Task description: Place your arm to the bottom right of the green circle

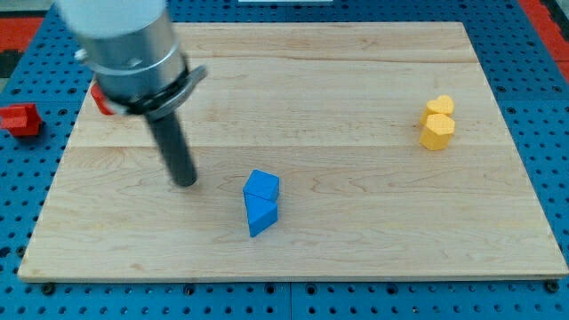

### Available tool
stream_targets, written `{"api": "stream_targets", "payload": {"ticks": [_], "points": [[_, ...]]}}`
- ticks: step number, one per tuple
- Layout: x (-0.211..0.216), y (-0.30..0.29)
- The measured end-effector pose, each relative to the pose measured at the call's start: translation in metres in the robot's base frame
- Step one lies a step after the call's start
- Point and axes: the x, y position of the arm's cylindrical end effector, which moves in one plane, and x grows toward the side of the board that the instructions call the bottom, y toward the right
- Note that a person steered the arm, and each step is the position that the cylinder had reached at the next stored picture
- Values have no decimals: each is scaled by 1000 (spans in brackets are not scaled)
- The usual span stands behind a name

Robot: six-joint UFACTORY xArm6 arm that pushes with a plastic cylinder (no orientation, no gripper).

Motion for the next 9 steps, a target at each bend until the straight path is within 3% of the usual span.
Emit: {"api": "stream_targets", "payload": {"ticks": [1,2,4,6,7,9], "points": [[-31,93],[-60,39],[-62,-42],[-134,-79],[-119,-132],[-108,-132]]}}
